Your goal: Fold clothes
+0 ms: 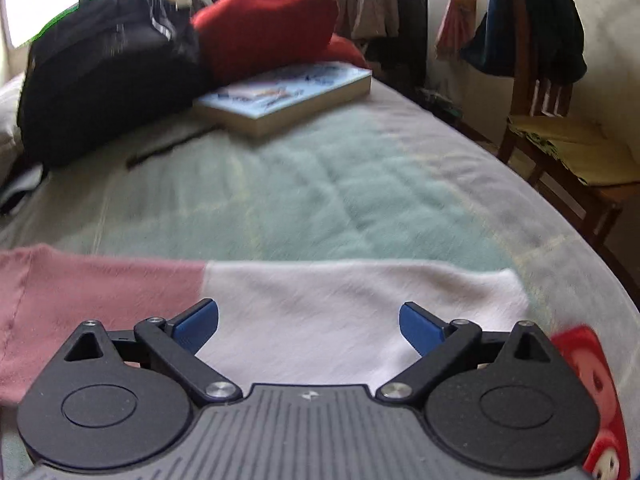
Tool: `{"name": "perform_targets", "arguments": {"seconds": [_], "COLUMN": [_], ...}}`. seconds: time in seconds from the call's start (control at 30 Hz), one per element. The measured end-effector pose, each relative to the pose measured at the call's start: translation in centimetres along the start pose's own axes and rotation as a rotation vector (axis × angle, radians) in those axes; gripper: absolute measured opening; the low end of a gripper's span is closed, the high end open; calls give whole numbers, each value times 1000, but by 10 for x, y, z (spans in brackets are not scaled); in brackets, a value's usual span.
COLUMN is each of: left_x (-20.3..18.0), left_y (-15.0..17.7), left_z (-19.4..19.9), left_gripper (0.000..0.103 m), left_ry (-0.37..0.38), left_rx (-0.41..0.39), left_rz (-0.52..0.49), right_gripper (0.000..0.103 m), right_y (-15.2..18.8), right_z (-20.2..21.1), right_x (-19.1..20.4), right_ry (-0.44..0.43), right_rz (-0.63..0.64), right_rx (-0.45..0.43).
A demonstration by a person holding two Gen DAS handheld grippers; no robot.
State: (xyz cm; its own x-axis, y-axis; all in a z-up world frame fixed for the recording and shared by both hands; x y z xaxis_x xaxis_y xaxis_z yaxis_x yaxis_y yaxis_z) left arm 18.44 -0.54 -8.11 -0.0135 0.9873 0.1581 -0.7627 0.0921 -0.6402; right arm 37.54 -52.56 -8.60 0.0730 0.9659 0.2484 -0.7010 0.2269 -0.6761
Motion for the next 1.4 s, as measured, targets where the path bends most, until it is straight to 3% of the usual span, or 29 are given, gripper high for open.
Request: {"name": "perform_targets", "arguments": {"seconds": [0.2,0.37,0.47,0.67,0.8,0.87,0.93,1.07,1.27,1.4], "left_x": [-2,4,10,19,27,34,43,57,76,87], "left_y": [-1,2,5,2,1,2,3,4,10,10], "left_z": [10,4,-1,-6,2,6,7,8,8,3], "left_gripper": [102,102,102,102,102,102,102,102,102,102], "left_ry": [-64,-40,-4,5,-17,-12,-29,-61,-52,-40], "left_rx": [-40,-31,-23,-29,-55,-66,-63,-62,-63,-64], "left_rz": [-43,-23,8,35,36,49,65,93,111,125], "right_gripper": [103,103,103,103,103,103,103,103,103,103], "right_y": [-2,13,18,-15,-30,-29,-21,2,37,25], "right_z": [-3,-37,-68,-104,-100,-79,-60,-53,-95,-126], "right_x": [110,189,207,200,211,233,260,311,367,368], "right_ry": [-133,-174,-107,-89,-67,-113,-189,-322,-284,-250], "right_rz": [111,208,233,139,127,166,209,224,331,329], "right_rx": [90,187,197,132,153,122,144,277,326,257]}}
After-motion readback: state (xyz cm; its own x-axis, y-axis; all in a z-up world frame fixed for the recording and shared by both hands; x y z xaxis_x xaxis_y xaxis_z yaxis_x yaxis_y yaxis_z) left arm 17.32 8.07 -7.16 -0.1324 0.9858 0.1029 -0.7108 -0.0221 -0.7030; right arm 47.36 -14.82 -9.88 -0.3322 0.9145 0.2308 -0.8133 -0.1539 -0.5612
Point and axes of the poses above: each gripper's, at about its wrist camera, not at the fingertips, and z roughly against the way its jaws point, x to its left, y to its underside, the point moved 2 cm from there along -z, roughly the way its jaws point, and after that the axes turned 15 degrees about -y, right-handed, at the moved point
